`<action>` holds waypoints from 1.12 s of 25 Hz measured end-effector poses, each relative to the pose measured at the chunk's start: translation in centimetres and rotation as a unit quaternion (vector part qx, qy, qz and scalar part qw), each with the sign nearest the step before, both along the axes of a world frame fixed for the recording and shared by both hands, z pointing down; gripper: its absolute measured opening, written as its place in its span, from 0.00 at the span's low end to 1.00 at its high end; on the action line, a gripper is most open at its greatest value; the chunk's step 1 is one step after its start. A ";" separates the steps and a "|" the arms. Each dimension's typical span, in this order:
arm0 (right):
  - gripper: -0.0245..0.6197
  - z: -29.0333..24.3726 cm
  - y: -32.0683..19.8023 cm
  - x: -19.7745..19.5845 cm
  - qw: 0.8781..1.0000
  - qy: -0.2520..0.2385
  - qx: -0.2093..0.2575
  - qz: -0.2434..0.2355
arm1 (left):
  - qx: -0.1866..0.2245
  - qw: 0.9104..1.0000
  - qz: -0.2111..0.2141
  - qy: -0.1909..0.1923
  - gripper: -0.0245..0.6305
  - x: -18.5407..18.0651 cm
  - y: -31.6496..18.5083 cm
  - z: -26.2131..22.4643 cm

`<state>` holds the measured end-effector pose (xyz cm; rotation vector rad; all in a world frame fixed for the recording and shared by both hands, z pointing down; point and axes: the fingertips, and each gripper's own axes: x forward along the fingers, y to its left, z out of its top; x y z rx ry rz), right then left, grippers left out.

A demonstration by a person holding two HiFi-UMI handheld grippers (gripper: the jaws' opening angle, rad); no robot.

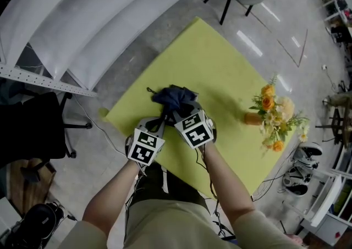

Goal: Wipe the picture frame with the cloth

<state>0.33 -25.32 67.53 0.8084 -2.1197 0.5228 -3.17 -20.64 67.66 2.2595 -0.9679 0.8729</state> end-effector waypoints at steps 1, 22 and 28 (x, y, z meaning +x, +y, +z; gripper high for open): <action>0.18 0.1 0.2 0.7 1.000 0.007 -0.002 0.005 | 0.001 1.000 0.001 -0.001 0.05 0.0 0.0 0.0; 0.18 -2.5 2.6 -1.0 0.994 -0.086 -0.028 0.054 | -0.009 0.999 -0.023 0.045 0.05 -0.9 0.6 -0.3; 0.18 -0.4 3.4 -2.2 0.998 -0.037 -0.038 0.036 | -0.009 1.000 -0.006 0.028 0.05 -0.7 0.5 0.2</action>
